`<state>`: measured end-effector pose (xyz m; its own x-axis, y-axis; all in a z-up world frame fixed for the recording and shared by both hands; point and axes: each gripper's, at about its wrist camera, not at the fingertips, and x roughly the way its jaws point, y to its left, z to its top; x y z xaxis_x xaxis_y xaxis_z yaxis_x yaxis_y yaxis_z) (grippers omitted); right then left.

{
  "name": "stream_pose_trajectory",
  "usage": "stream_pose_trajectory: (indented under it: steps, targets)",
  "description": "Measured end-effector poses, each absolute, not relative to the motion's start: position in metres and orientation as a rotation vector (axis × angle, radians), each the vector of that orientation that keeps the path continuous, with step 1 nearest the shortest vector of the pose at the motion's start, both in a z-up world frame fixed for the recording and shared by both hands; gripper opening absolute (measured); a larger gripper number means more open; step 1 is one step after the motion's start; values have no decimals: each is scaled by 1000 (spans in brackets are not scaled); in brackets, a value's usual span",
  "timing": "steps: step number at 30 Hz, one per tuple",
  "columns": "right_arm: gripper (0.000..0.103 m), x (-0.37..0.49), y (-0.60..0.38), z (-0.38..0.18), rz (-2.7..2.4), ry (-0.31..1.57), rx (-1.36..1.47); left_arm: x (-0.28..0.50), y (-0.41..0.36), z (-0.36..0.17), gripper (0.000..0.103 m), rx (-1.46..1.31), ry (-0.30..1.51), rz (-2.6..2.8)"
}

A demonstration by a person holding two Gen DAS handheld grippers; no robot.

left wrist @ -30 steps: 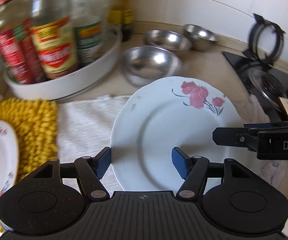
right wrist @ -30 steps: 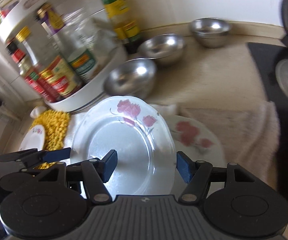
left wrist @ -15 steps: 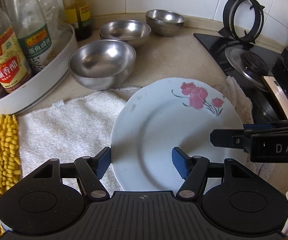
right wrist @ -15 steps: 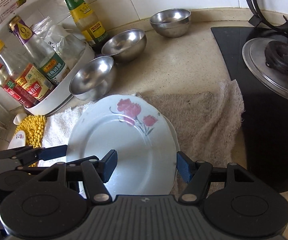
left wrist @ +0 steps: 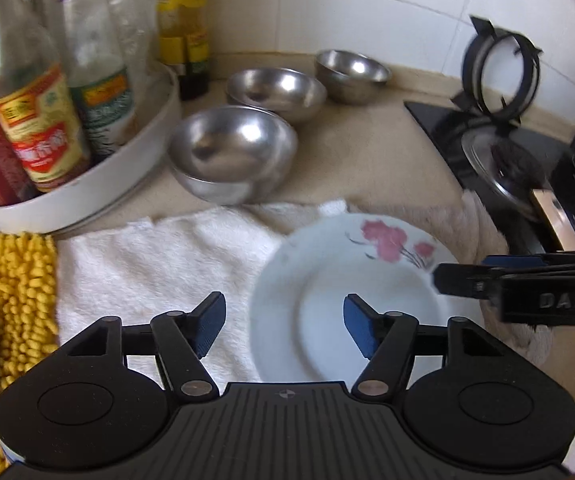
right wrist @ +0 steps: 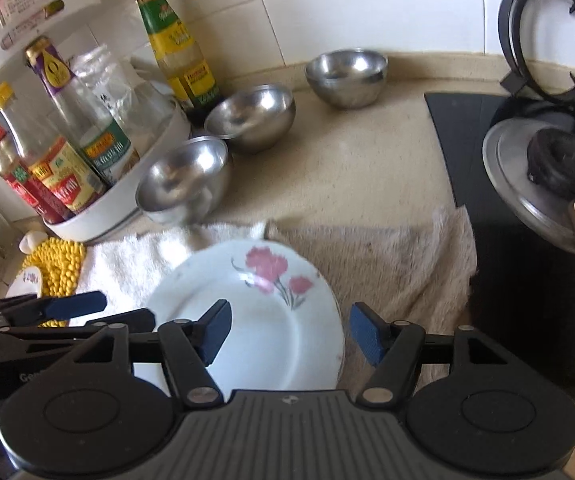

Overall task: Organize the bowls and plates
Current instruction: 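Move both grippers to the small floral plate on the yellow mat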

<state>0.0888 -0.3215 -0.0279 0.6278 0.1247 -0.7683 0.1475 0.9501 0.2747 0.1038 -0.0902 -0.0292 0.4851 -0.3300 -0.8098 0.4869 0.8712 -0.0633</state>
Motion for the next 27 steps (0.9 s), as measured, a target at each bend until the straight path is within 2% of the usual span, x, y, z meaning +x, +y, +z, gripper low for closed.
stream_pose_trajectory:
  steps: [12, 16, 27]
  targets:
    - [79, 131, -241, -25, 276, 919, 224, 103, -9, -11, 73, 77, 914, -264]
    - [79, 148, -195, -25, 409, 935, 170, 103, 40, 2, 79, 47, 879, -132]
    - [79, 190, -89, -36, 583, 979, 44, 113, 186, 6, 76, -86, 899, 204]
